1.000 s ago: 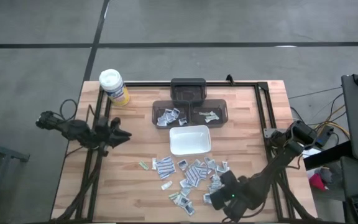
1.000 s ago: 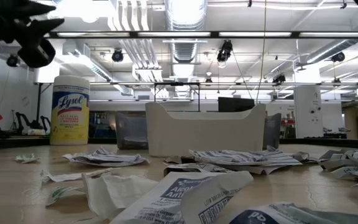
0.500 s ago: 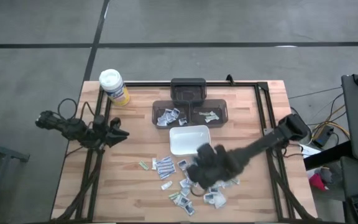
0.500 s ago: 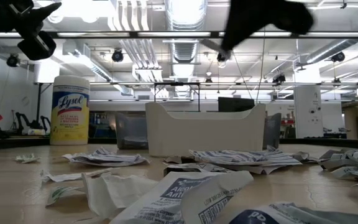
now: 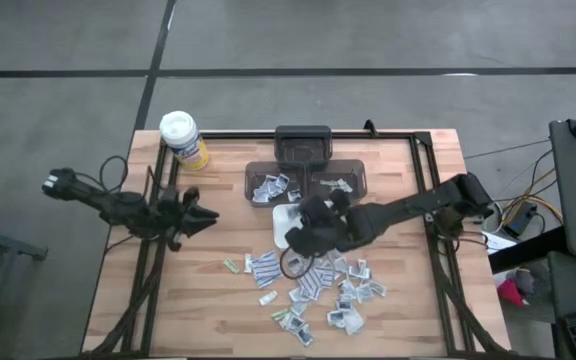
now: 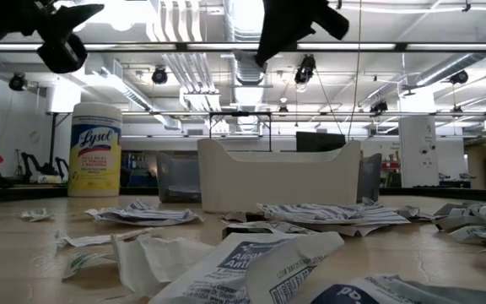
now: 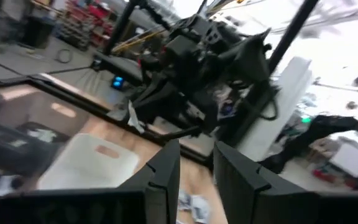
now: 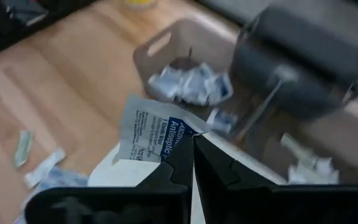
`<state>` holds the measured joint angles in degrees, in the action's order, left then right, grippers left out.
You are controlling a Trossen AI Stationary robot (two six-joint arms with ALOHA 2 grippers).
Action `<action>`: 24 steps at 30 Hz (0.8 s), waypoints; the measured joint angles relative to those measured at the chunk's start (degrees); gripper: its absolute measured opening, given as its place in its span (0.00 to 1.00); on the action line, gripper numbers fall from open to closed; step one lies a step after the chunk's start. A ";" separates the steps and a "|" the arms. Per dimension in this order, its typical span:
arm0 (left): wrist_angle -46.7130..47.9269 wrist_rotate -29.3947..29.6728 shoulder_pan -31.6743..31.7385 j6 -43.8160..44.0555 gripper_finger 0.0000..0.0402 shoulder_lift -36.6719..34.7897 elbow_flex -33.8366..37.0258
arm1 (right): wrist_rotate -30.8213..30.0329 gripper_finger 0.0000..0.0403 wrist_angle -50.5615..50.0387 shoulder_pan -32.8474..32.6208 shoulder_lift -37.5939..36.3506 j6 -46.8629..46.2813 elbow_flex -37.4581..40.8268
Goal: Pick & Place First Aid Supplies
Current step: Put the alcohol pad into the bottom left black bin
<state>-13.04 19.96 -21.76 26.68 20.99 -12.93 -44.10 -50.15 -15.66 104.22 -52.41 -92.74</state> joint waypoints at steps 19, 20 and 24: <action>-0.24 23.18 3.95 -14.07 0.23 27.89 -17.27 | -8.55 0.02 24.92 8.75 0.00 40.61 -0.76; -0.14 24.63 4.69 -14.11 0.23 28.86 -17.62 | -8.51 0.02 25.56 8.97 0.00 41.67 -0.76; -0.50 26.47 8.92 -13.26 0.23 30.98 -18.63 | -8.12 0.02 26.78 9.63 0.00 44.41 -0.74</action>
<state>-13.54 46.42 -12.84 13.42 51.97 -31.56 -52.22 -23.37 -6.04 104.22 -8.00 -93.47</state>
